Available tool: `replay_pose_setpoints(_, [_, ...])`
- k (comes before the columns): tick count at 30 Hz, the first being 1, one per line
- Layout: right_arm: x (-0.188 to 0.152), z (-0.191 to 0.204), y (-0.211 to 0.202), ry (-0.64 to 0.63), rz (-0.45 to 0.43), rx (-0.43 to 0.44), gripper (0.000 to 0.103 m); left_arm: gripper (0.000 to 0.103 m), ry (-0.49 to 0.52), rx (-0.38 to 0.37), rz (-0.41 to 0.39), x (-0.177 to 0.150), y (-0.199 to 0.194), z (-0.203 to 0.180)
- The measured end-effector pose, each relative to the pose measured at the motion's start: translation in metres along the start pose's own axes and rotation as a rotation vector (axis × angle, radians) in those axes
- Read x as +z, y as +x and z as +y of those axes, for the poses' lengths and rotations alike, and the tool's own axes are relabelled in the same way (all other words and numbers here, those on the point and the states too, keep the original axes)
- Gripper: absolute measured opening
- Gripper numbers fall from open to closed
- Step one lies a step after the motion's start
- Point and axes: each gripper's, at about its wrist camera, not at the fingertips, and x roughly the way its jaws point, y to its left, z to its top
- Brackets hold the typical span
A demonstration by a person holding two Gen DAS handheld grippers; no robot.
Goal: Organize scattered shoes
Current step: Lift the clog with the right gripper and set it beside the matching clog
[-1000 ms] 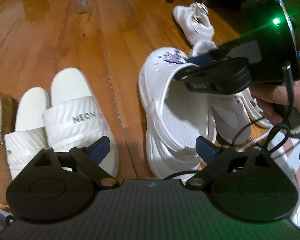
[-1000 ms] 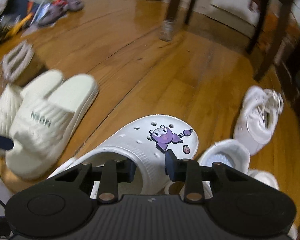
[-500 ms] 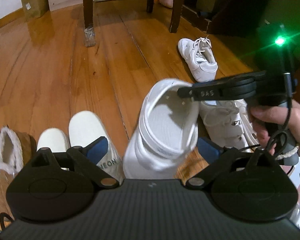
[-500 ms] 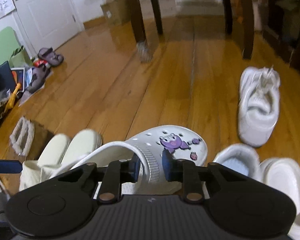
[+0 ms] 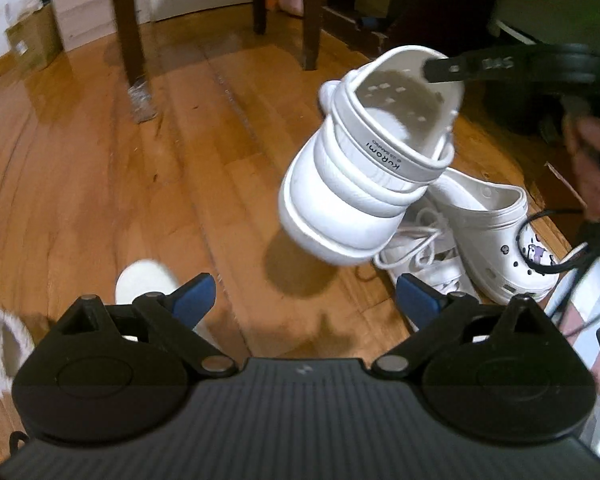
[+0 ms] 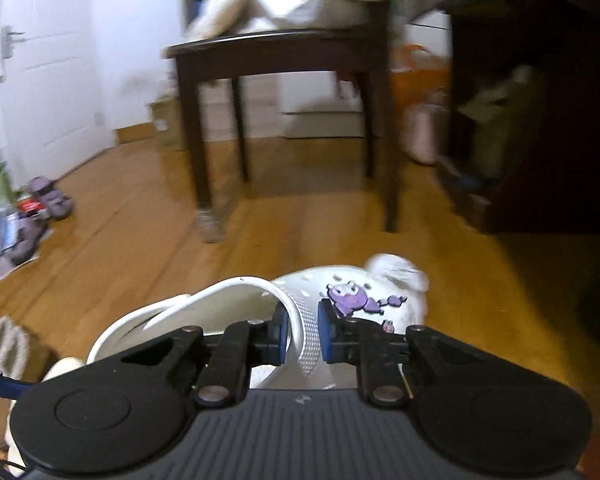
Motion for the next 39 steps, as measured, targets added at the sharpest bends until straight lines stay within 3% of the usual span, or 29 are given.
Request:
replay_pose_setpoints(6, [0.000,-0.081,-0.021,0.229,0.015,-0.157,0.017,0.098,0.122,-0.107,0.039,0.057,0.024,-0.050])
replay_pose_setpoints(8, [-0.009,-0.107,-0.020,0.366,0.016,-0.148,0.019,0.098,0.107,-0.137,0.056,0.070,0.033,-0.064])
replay_pose_setpoints(12, [-0.028,-0.160,-0.018,0.639,0.017,-0.129,0.021,0.098,0.024,-0.115,0.048,0.070,0.040,-0.082])
replay_pose_setpoints(13, [-0.032,-0.173,-0.018,0.707,0.017,-0.124,0.018,0.098,0.006,-0.132,0.057,0.065,0.043,-0.085])
replay_pose_setpoints(14, [-0.037,-0.186,-0.017,0.776,0.017,-0.119,0.001,0.098,-0.003,-0.157,0.072,0.061,0.046,-0.085])
replay_pose_setpoints(16, [-0.046,-0.212,-0.017,0.907,0.017,-0.108,0.000,0.098,-0.008,-0.142,0.120,0.051,0.052,-0.082])
replay_pose_setpoints(19, [-0.046,-0.214,-0.013,0.860,0.021,-0.047,0.002,0.098,-0.026,-0.085,0.169,0.041,0.060,-0.075])
replay_pose_setpoints(21, [-0.047,-0.215,-0.008,0.789,0.015,-0.038,0.011,0.098,-0.055,-0.080,0.177,0.039,0.063,-0.069])
replay_pose_setpoints(22, [-0.048,-0.214,-0.006,0.725,0.005,-0.058,0.022,0.098,-0.068,-0.082,0.179,0.039,0.064,-0.066])
replay_pose_setpoints(23, [-0.048,-0.214,-0.004,0.662,-0.004,-0.078,0.042,0.098,-0.074,-0.083,0.175,0.039,0.063,-0.065])
replay_pose_setpoints(25, [-0.047,-0.214,0.006,0.524,0.004,-0.116,0.058,0.098,-0.069,-0.083,0.168,0.038,0.062,-0.065])
replay_pose_setpoints(28, [-0.043,-0.221,0.037,0.417,0.093,-0.072,0.059,0.098,-0.054,-0.095,0.160,0.036,0.060,-0.069])
replay_pose_setpoints(30, [-0.040,-0.226,0.058,0.434,0.143,0.000,0.060,0.098,-0.032,-0.106,0.157,0.037,0.061,-0.076])
replay_pose_setpoints(32, [-0.037,-0.231,0.078,0.451,0.193,0.070,0.069,0.098,-0.011,-0.117,0.155,0.038,0.062,-0.082])
replay_pose_setpoints(35, [-0.029,-0.230,0.104,0.447,0.277,0.065,0.087,0.098,0.022,-0.132,0.150,0.039,0.063,-0.092])
replay_pose_setpoints(37, [-0.021,-0.222,0.134,0.367,0.367,0.070,0.091,0.098,0.058,-0.139,0.131,0.040,0.060,-0.101])
replay_pose_setpoints(39, [-0.024,-0.218,0.135,0.331,0.382,0.067,0.091,0.098,0.070,-0.151,0.129,0.040,0.059,-0.104])
